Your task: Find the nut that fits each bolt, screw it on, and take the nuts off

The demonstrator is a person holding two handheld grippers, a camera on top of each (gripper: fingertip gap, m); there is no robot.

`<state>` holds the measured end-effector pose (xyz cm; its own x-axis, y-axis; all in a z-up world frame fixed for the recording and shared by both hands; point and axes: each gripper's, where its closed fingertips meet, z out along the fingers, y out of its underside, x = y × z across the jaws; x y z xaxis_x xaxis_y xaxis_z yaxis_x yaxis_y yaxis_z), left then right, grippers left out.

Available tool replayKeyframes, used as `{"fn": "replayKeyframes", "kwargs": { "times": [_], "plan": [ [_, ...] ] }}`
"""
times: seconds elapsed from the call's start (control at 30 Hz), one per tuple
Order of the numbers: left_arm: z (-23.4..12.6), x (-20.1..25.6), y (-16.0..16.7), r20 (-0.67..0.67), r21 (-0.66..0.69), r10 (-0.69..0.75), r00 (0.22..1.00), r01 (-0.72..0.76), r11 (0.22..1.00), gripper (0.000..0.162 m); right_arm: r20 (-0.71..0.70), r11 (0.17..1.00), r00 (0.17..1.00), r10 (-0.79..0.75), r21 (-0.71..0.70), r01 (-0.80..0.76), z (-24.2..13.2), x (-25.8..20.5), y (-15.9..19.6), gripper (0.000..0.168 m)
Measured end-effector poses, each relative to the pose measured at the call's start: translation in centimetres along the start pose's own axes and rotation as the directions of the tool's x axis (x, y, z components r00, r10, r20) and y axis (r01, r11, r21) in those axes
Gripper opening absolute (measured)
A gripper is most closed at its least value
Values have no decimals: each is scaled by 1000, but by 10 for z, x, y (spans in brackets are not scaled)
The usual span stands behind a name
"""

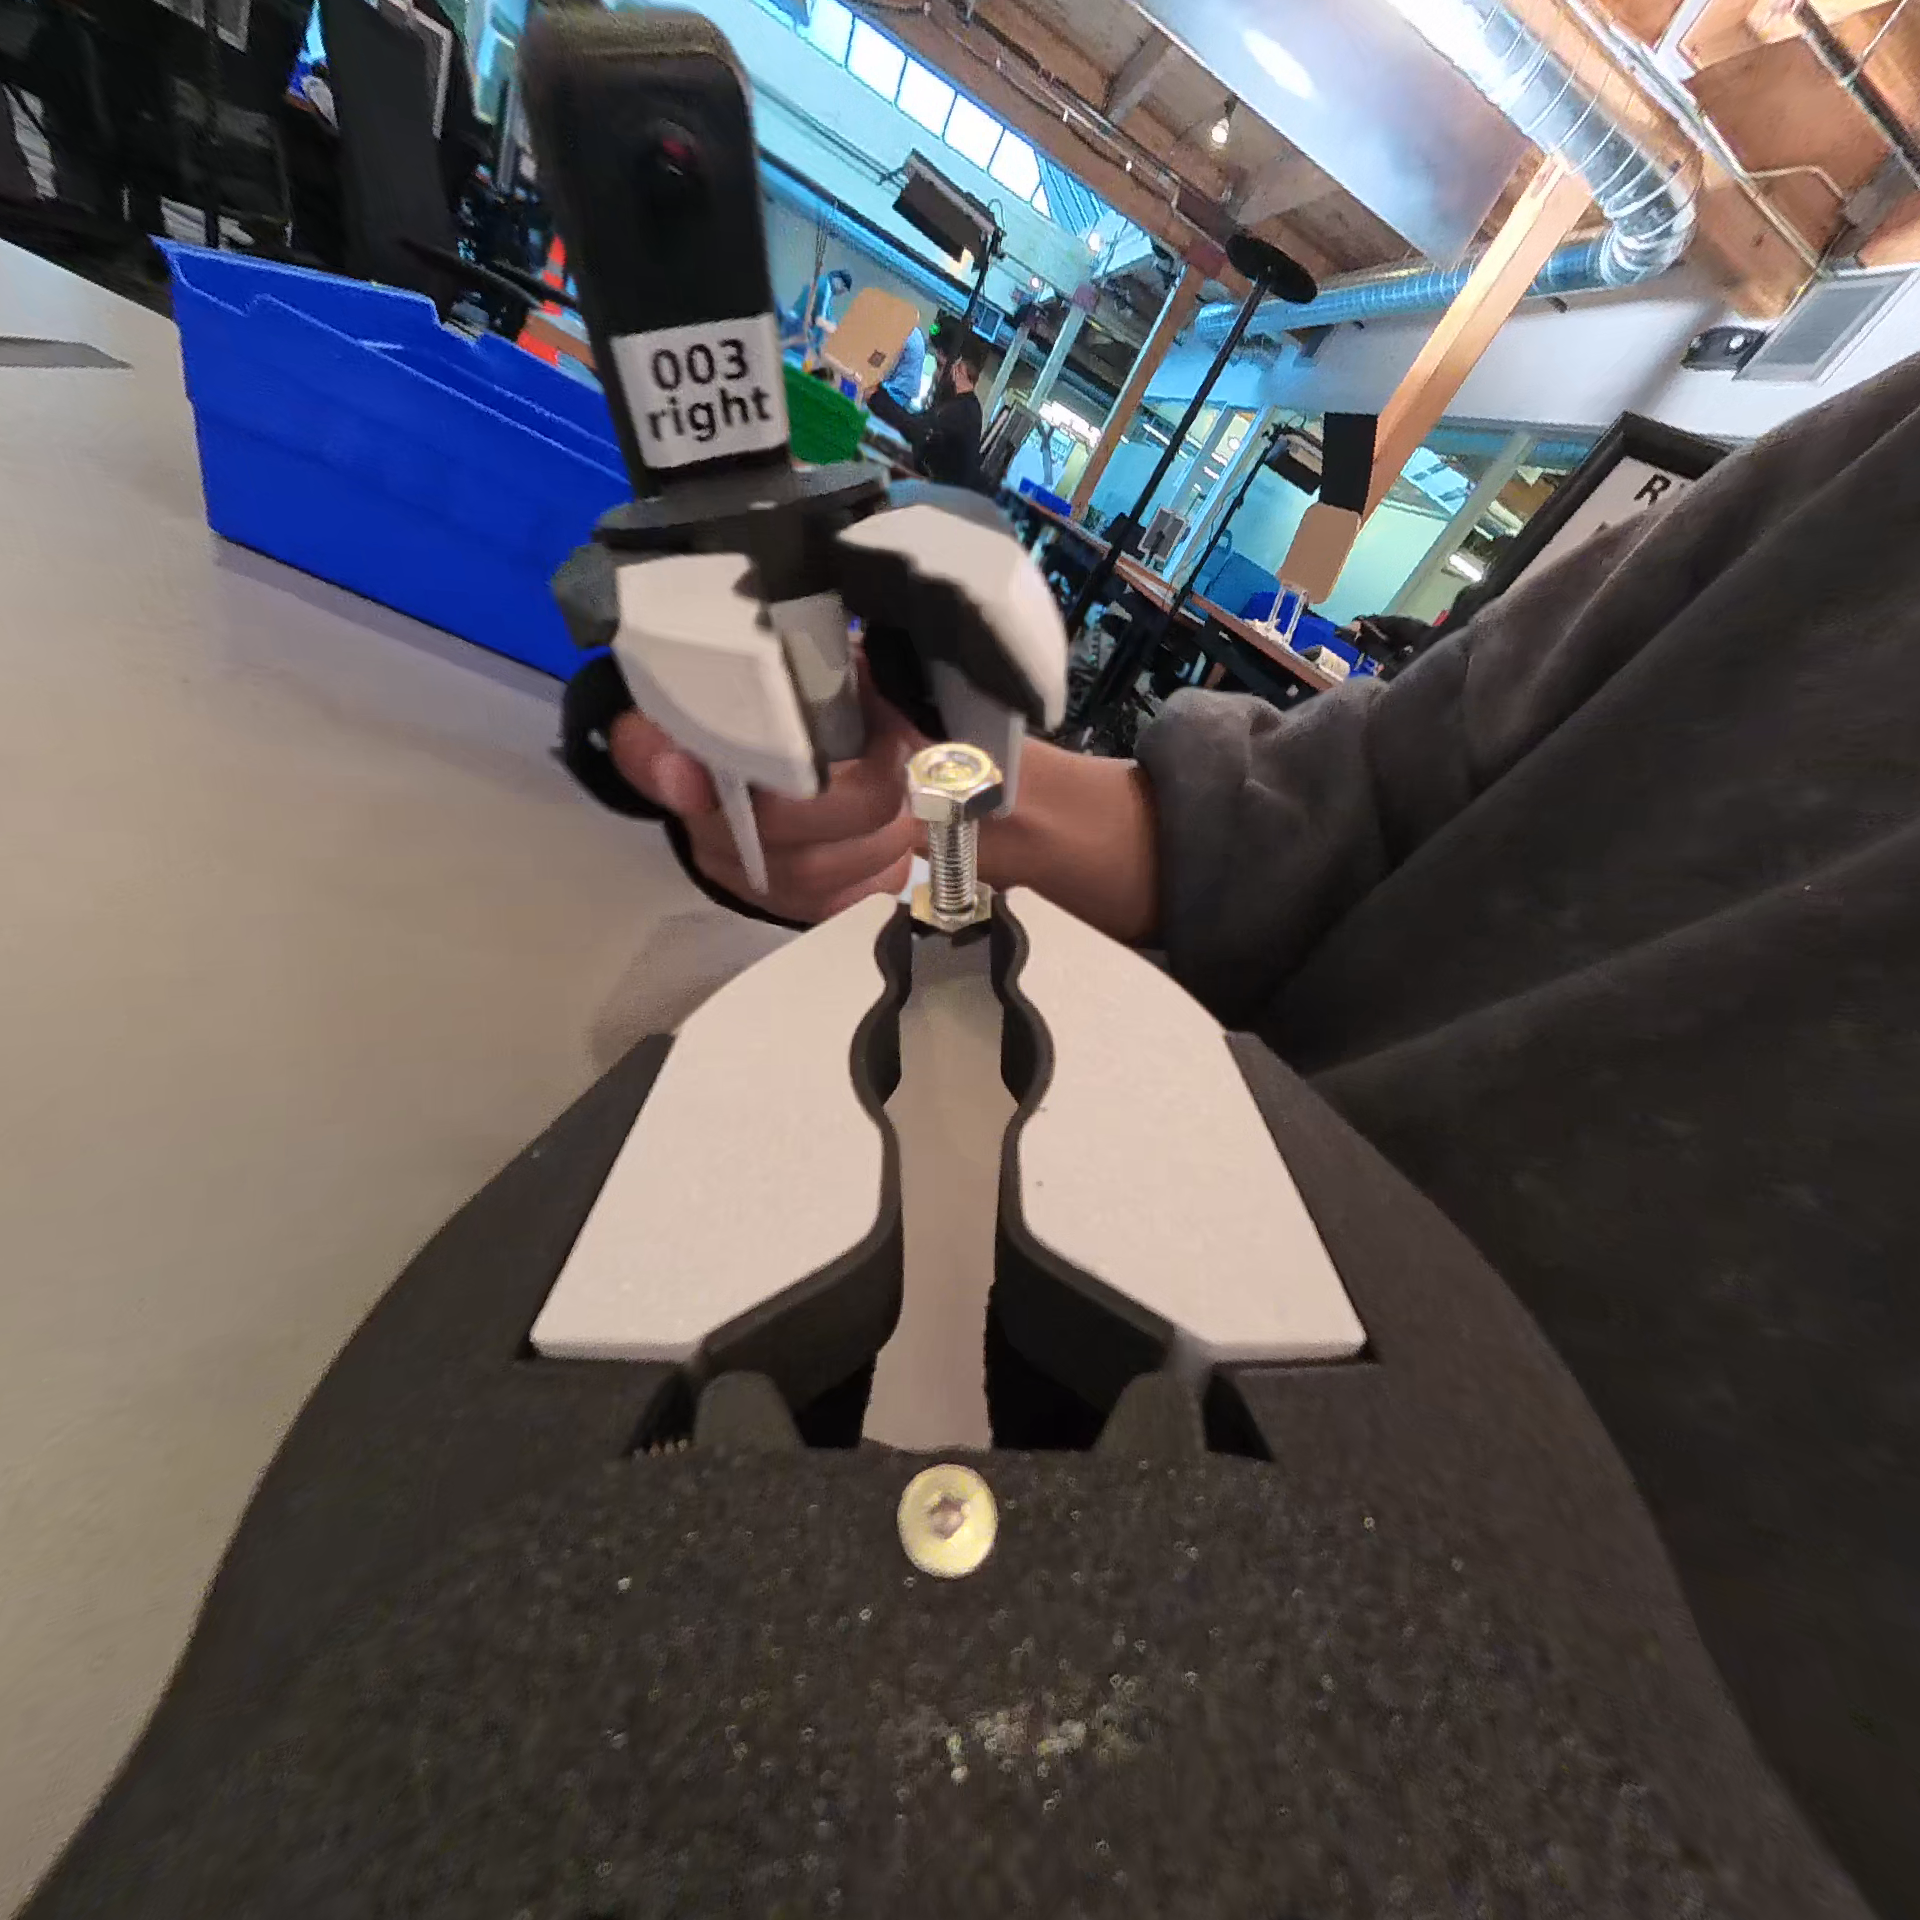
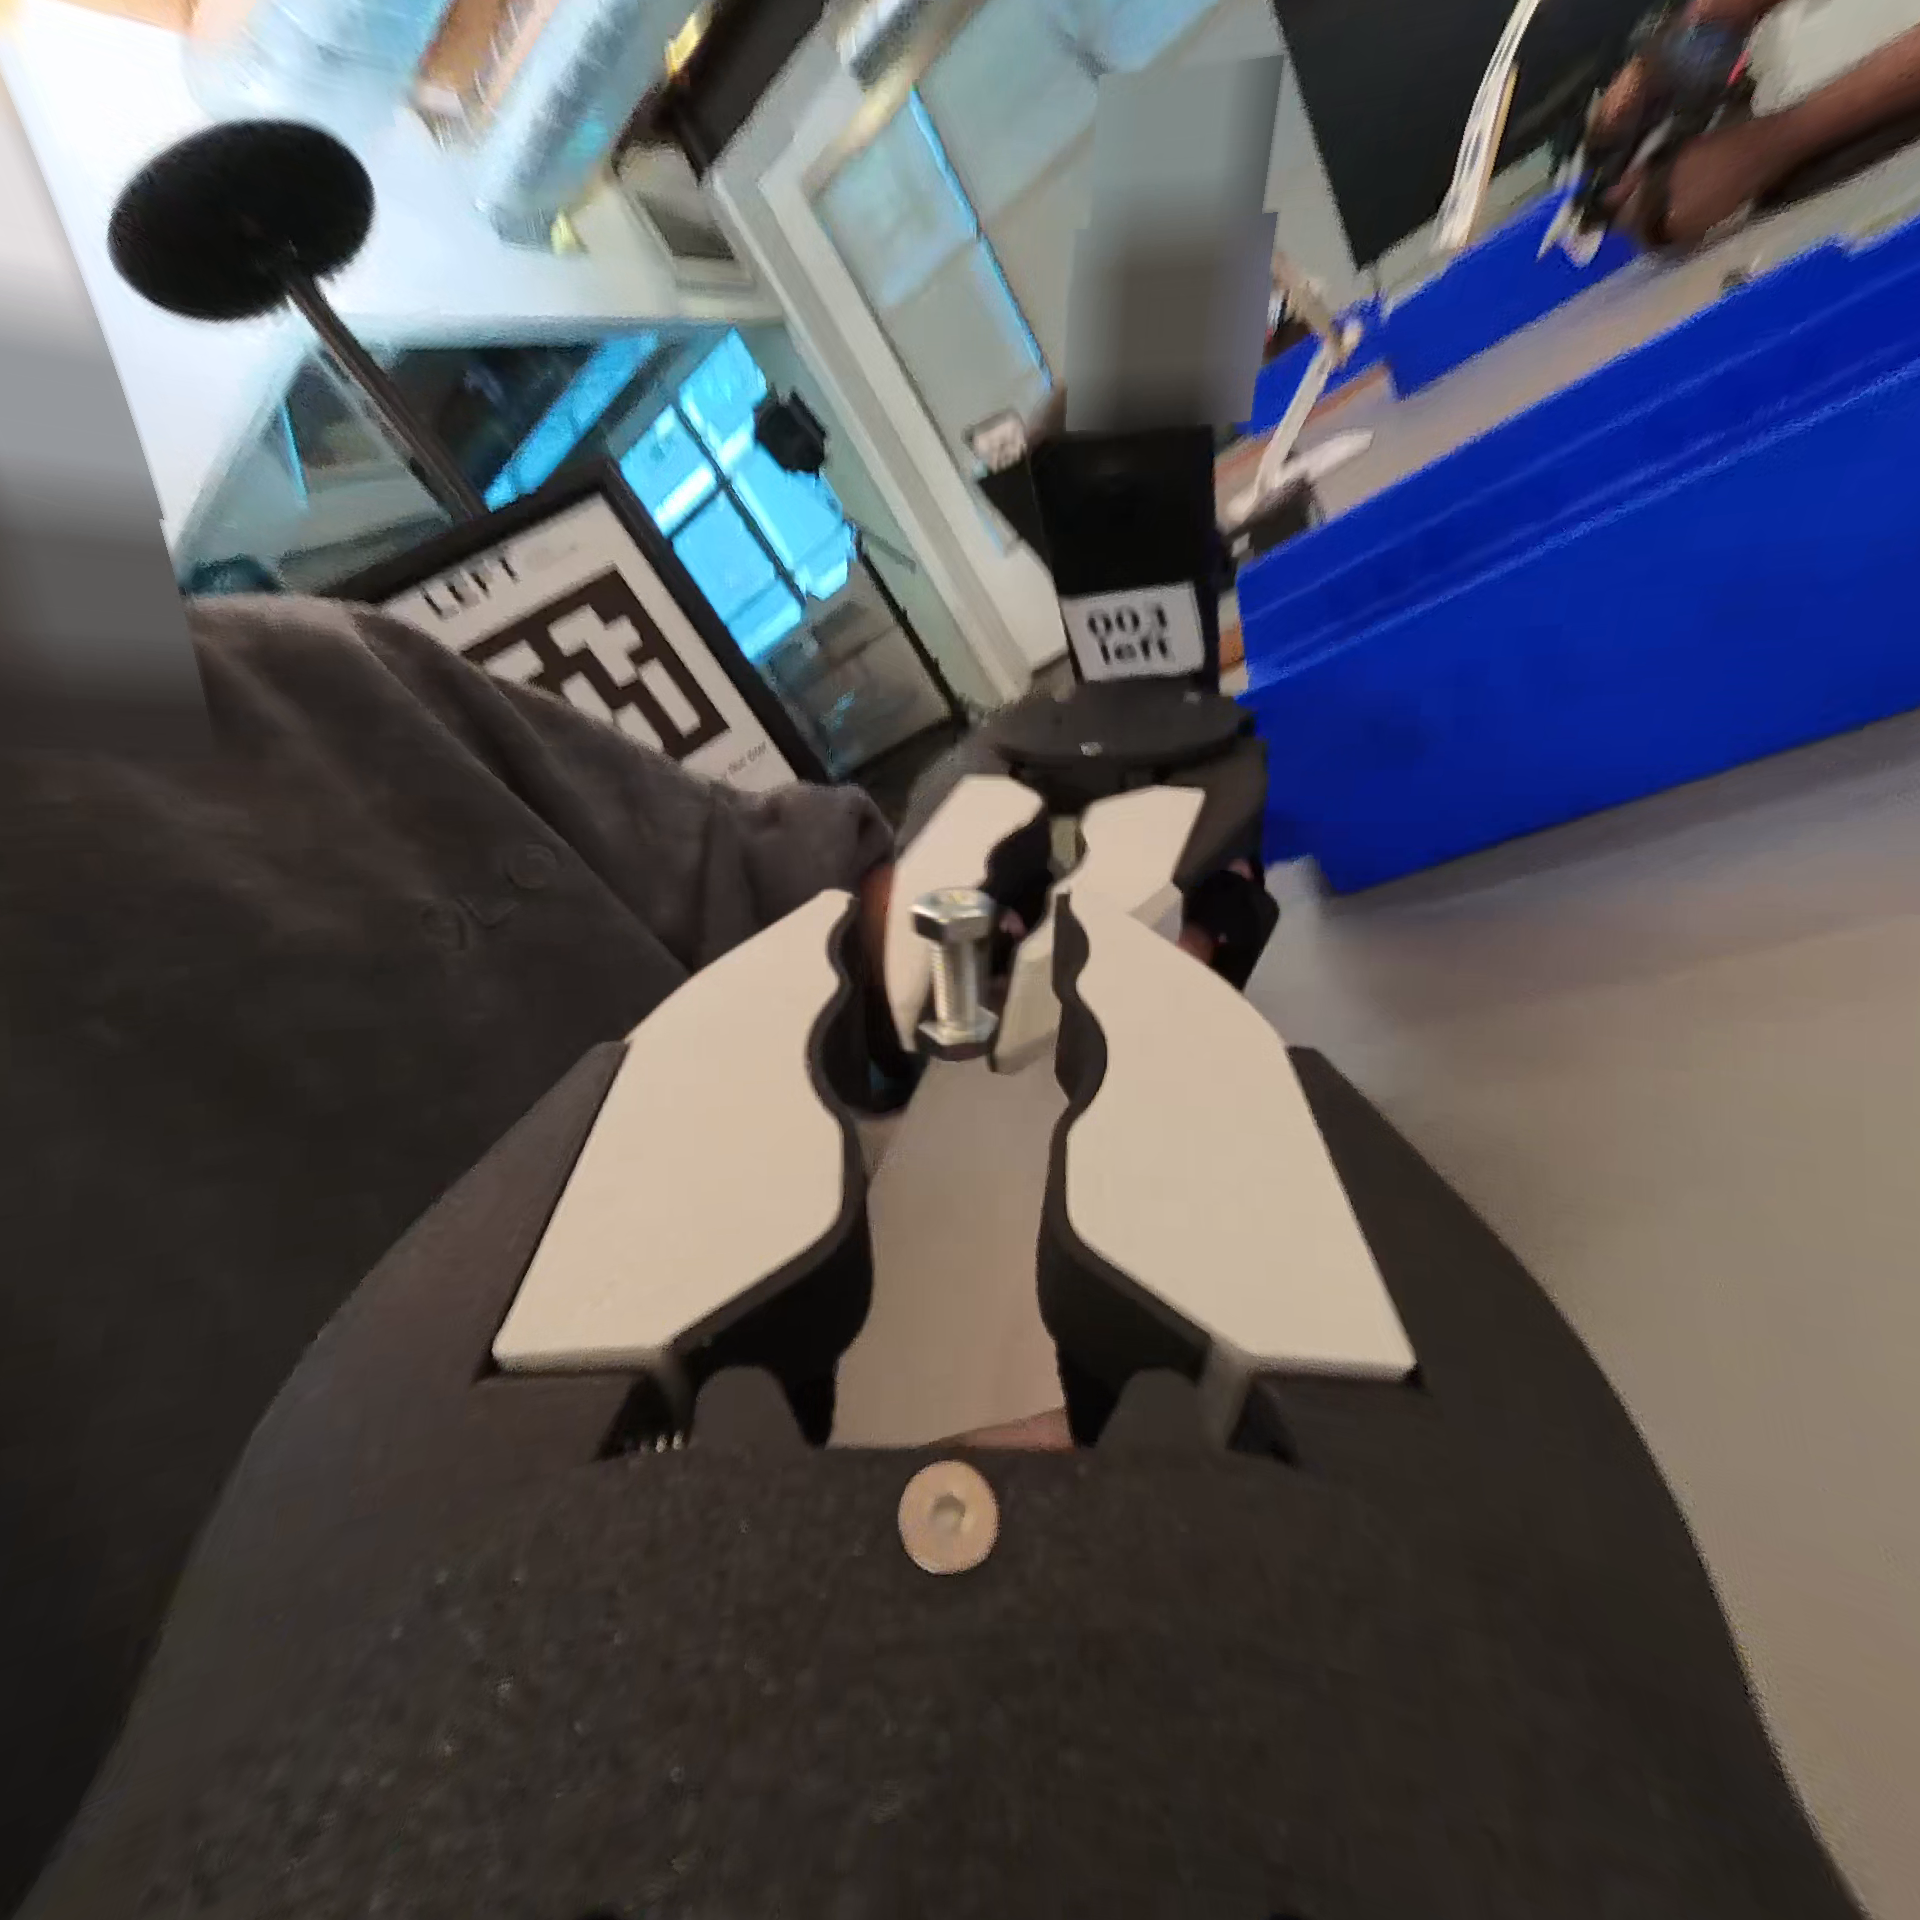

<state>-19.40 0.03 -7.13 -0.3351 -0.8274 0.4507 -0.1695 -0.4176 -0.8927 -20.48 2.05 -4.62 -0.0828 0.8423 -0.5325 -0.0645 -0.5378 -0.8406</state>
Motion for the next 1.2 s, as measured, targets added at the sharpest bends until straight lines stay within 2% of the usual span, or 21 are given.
{"fn": "replayKeyframes", "kwargs": {
  "times": [0.07,0.1,0.13,0.23,0.3,0.4,0.5,0.6,0.7,0.73,0.83,0.87,0.93,0.97,1.03,1.13,1.2],
  "plan": [
    [2,-1,2,10,-14,5,1000,-5,1000,14,34,996,999,14,-84,-12,7,2,13,30],
    [2,-3,3,18,-19,6,1000,-5,1000,14,56,994,998,-3,-108,9,9,0,16,15],
    [2,-4,3,24,-19,4,1000,-3,1000,14,38,994,999,-25,-101,29,10,2,15,15],
    [-3,-11,-3,65,13,6,998,-7,1000,14,-79,997,994,-77,-29,75,9,9,8,15],
    [-5,-19,-3,133,11,35,991,-37,999,14,-225,993,968,-111,13,117,8,18,5,14],
    [-6,-32,-1,243,-21,94,965,-92,996,14,-506,969,834,-218,-12,246,2,33,5,14],
    [-6,-35,-1,267,-24,98,959,-95,995,14,-711,959,680,-180,29,284,-3,39,3,14],
    [-5,-37,1,282,-44,120,952,-112,993,14,-839,956,532,-113,55,289,-6,41,6,14],
    [-3,-34,2,265,-43,112,958,-104,994,14,-884,952,453,-115,32,305,-5,39,7,15],
    [-3,-33,1,255,-37,108,961,-102,994,14,-879,950,459,-130,22,311,-5,37,6,16],
    [-4,-29,0,212,-15,65,975,-63,998,14,-798,923,572,-191,51,380,-5,23,-8,41],
    [-4,-27,0,195,-12,52,979,-51,999,14,-751,914,623,-219,67,401,-8,18,-13,43],
    [-4,-21,-4,155,11,41,987,-44,999,14,-560,925,789,-253,97,366,-5,7,-16,39],
    [-3,-15,-4,119,16,35,992,-37,999,14,-440,951,870,-222,97,292,-3,4,-13,40],
    [-1,-8,-5,74,23,30,997,-32,999,14,-229,990,967,-109,63,126,-2,3,-7,49],
    [1,-2,-2,45,6,36,998,-37,999,14,2,1000,1000,-17,21,17,-2,-6,-6,38],
    [3,-3,1,47,-9,38,998,-37,999,14,72,998,997,27,-59,-23,3,-5,4,34]
  ]
}}
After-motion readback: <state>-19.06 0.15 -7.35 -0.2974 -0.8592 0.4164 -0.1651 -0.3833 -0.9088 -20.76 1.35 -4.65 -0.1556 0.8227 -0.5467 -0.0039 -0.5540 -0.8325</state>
